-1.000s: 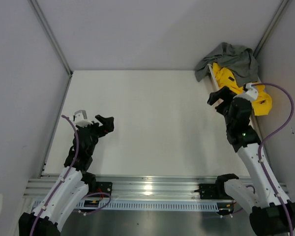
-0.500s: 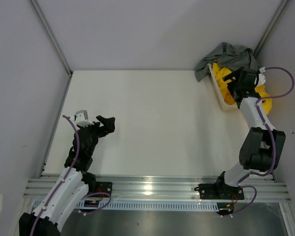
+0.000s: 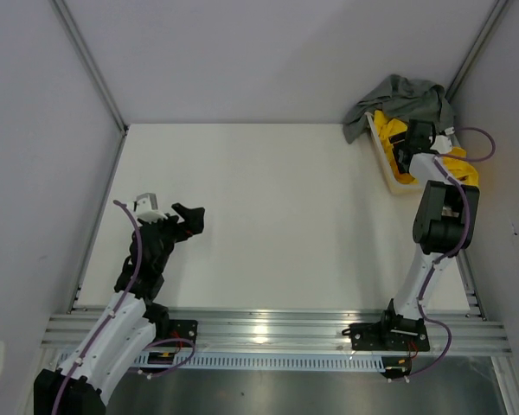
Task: Fold and stack the shorts
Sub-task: Grab the shorts from the pile, then move the shorts to the center of the board, then flatten the shorts out
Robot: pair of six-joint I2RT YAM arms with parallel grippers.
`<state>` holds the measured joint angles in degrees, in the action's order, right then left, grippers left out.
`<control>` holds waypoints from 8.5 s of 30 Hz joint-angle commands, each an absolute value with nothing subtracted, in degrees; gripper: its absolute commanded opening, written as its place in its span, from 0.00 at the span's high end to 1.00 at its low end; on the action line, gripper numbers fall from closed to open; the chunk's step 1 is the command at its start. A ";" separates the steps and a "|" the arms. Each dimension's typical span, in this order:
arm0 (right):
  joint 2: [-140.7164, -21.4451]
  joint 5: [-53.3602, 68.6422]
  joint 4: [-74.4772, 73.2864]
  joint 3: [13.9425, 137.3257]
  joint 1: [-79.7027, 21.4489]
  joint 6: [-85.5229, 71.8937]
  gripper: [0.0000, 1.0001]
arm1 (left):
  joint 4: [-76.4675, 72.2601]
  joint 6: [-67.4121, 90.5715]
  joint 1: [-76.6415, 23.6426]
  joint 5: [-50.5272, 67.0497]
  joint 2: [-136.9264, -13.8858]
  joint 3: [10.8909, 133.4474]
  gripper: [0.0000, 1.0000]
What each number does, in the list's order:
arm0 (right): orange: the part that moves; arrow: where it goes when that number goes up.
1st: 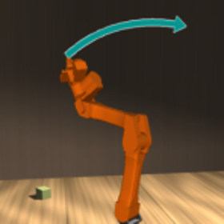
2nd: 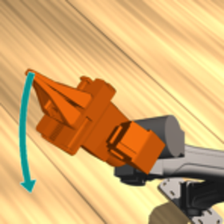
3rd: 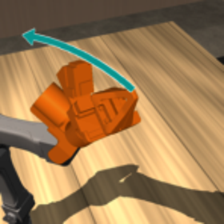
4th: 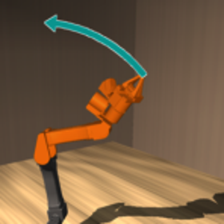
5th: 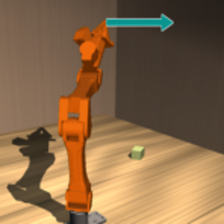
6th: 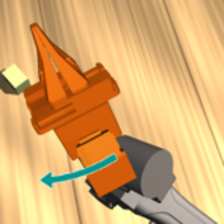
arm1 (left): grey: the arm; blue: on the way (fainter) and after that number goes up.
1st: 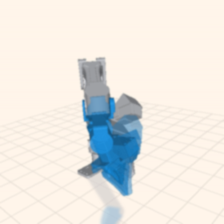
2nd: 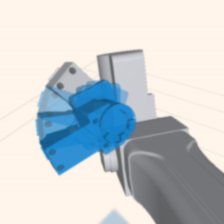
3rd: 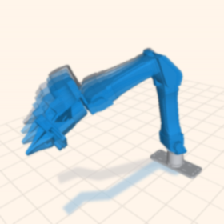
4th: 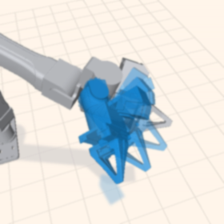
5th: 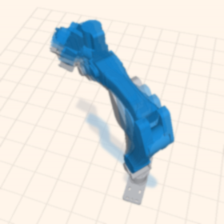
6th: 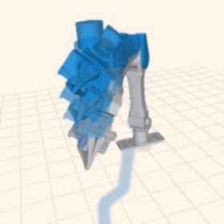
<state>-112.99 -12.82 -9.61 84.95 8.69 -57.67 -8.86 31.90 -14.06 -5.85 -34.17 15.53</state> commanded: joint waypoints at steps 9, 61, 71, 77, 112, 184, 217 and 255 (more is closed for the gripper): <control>-116.99 -17.75 -9.04 102.20 7.30 -52.31 1.00 | -11.43 30.76 -13.71 -4.75 -35.95 16.17 0.01; -80.85 27.17 -20.04 74.19 -14.41 -42.29 0.71 | 10.38 37.09 -13.71 -2.56 -16.25 25.67 0.01; -84.54 15.82 -20.48 69.44 -14.50 -32.70 0.50 | 0.63 35.16 -13.80 9.40 -28.20 20.66 0.01; -85.52 11.34 -19.51 68.55 -14.15 -31.03 0.37 | -1.32 34.81 -13.80 8.35 -41.80 23.45 0.01; -98.02 -40.15 -42.09 71.90 -59.24 -28.12 1.00 | -0.44 36.83 -13.80 14.41 -59.59 24.43 0.03; -74.34 -10.03 -31.82 55.63 -28.74 -41.84 0.01 | 11.60 39.90 -2.30 5.89 -80.60 41.13 1.00; -68.90 10.81 -13.98 33.66 -42.18 -42.01 0.26 | 8.88 36.04 7.91 2.02 -85.08 43.51 1.00; -65.74 3.25 -19.71 35.33 -40.97 -45.44 0.38 | 10.72 34.01 11.60 -3.78 -84.90 45.35 1.00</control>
<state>-64.10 1.58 -25.93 32.71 -42.52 -48.29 11.22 35.44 10.81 -1.63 -85.67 44.18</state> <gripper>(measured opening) 0.645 0.011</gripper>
